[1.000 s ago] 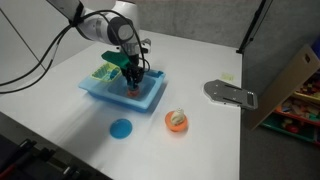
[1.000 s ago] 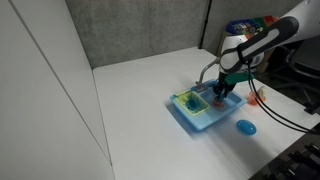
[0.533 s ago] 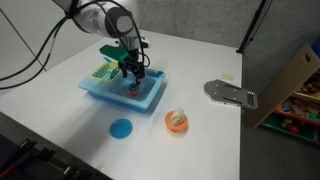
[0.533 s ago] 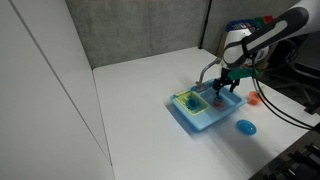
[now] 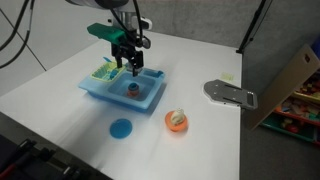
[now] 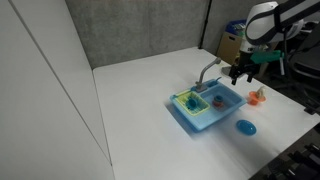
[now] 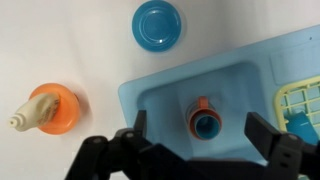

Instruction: Put the blue cup in orange cup in the sink

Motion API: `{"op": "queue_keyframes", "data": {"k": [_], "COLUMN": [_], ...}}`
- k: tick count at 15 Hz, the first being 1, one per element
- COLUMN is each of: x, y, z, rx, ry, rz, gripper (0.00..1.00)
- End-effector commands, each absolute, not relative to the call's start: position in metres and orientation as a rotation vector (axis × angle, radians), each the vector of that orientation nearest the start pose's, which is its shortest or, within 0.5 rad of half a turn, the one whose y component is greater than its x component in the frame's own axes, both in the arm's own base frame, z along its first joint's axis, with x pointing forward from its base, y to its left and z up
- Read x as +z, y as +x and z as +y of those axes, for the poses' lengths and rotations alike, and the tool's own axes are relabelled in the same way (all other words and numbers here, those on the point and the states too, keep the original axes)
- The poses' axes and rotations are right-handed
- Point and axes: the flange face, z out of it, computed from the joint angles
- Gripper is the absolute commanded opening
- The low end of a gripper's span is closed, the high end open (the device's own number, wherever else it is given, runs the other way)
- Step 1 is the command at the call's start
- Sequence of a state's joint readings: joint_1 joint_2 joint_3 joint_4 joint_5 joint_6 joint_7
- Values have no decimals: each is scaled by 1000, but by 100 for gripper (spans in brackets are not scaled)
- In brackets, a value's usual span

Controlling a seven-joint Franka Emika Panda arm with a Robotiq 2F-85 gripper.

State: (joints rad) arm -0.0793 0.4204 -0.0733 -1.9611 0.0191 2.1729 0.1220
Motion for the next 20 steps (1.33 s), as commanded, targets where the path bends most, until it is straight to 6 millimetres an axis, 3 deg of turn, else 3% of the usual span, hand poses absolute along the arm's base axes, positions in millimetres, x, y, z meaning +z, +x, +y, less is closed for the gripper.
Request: {"op": "queue_keyframes", "data": {"k": [1,9,17,20], "x": [289,383,497,529], "y": [552,494,435,416], "z": [-90,-82,-75,-72], "rx": [313,315,139,106], "ry": [-3093,-3109,-3182,-3171], "rz": [378,397,422,438], "gripper": [100,100,100,100]}}
